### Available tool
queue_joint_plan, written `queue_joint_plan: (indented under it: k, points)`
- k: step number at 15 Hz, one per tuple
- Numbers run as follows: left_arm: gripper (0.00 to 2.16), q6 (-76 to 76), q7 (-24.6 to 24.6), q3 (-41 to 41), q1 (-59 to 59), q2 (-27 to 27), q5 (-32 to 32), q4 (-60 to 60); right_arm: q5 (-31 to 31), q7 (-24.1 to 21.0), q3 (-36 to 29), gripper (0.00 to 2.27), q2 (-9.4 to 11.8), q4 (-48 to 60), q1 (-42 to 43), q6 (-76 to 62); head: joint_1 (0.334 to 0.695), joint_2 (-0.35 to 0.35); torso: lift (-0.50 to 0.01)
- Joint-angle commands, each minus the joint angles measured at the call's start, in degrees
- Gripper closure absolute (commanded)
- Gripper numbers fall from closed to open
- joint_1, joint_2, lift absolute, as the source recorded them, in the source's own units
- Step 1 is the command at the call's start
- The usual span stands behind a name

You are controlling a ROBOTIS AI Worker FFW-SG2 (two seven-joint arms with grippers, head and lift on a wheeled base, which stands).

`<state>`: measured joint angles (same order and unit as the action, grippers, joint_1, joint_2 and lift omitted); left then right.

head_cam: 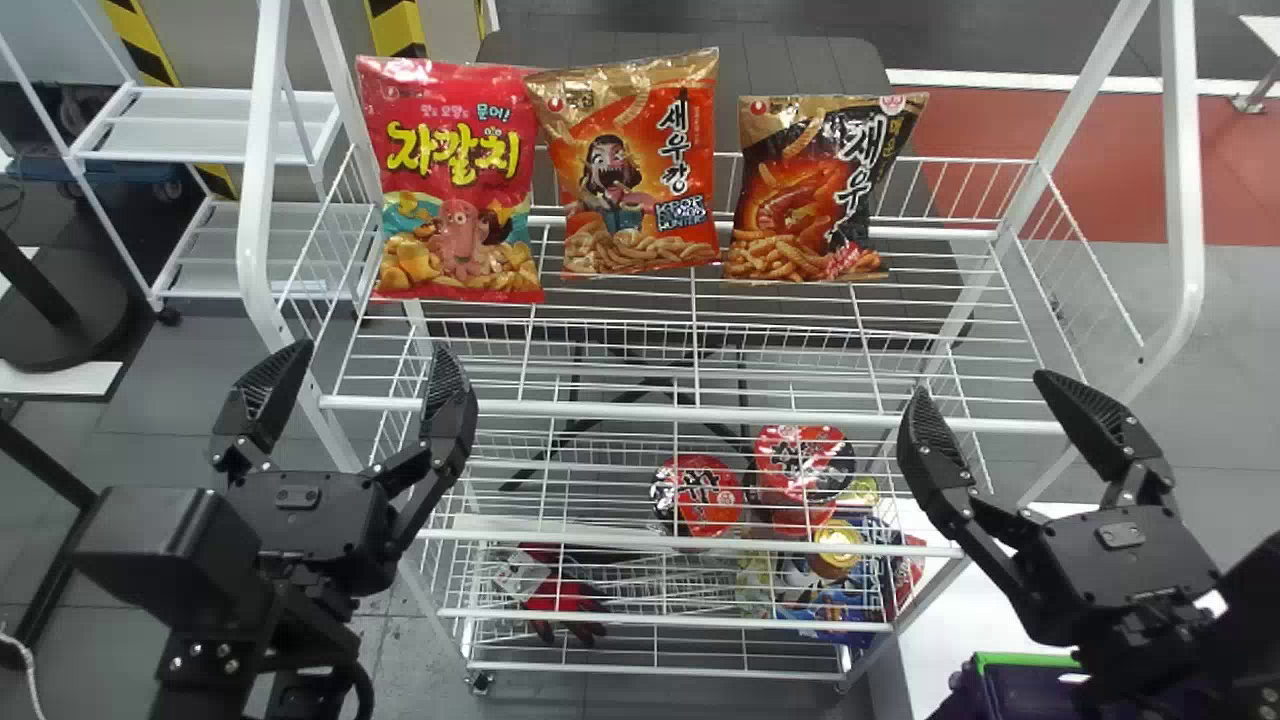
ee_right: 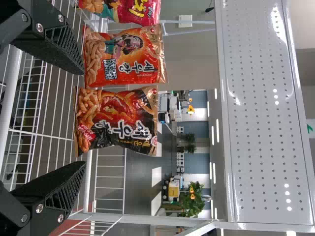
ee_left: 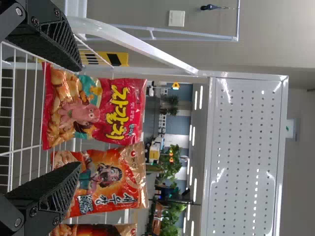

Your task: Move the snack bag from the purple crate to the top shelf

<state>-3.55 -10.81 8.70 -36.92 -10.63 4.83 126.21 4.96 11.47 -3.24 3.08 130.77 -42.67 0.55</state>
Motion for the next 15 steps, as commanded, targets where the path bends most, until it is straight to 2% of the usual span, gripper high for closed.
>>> queue_joint_plan:
  k: [1, 15]
  points:
    - [0.15, 0.0, 0.0, 0.0, 0.0, 0.0, 0.0, 0.0, 0.0, 0.0, -0.1, 0.18, 0.0, 0.0, 0.0, -0.1, 0.695, -0.027, -0.048]
    - [0.15, -0.2, 0.3, -0.2, -0.6, -0.1, 0.0, 0.4, -0.1, 0.2, -0.4, 0.18, 0.0, 0.4, -0.2, 0.3, 0.695, -0.029, -0.104]
